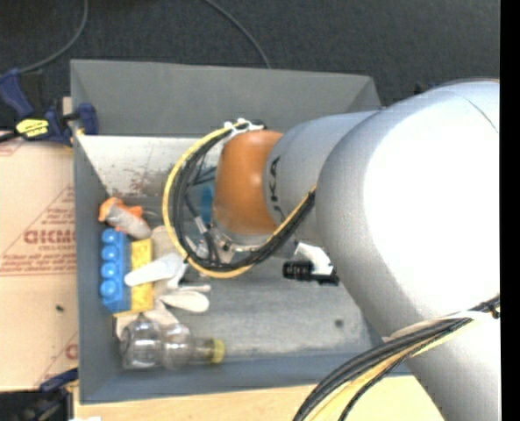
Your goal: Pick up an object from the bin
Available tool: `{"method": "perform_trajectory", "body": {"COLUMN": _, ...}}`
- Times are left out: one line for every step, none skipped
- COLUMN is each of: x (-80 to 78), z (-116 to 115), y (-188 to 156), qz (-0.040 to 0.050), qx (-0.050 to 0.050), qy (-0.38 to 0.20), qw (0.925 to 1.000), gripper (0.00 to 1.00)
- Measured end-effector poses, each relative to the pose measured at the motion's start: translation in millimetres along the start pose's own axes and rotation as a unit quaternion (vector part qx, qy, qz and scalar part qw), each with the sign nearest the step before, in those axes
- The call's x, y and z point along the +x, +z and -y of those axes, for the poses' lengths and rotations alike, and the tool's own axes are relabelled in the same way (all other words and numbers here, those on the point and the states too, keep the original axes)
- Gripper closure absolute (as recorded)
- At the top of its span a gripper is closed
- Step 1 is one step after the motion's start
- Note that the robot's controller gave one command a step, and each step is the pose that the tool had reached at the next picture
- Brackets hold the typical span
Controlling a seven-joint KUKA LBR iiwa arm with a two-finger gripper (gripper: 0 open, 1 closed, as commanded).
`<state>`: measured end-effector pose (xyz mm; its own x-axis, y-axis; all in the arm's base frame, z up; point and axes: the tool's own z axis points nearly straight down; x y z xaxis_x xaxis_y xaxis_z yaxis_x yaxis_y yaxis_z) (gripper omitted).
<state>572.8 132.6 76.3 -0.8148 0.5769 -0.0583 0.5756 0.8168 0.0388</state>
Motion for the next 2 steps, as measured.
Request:
{"method": "perform_trajectory", "body": {"x": 0.0, "z": 0.0, "y": 0.0, "qz": 0.0000, "qx": 0.000, "qy": 0.000, "qw": 1.0000, "gripper": 1.00}}
{"method": "perform_trajectory", "body": {"x": 0.0, "z": 0.0, "y": 0.0, "qz": 0.0001, "qx": 0.000, "qy": -0.001, "qw": 1.0000, "gripper": 1.00}}
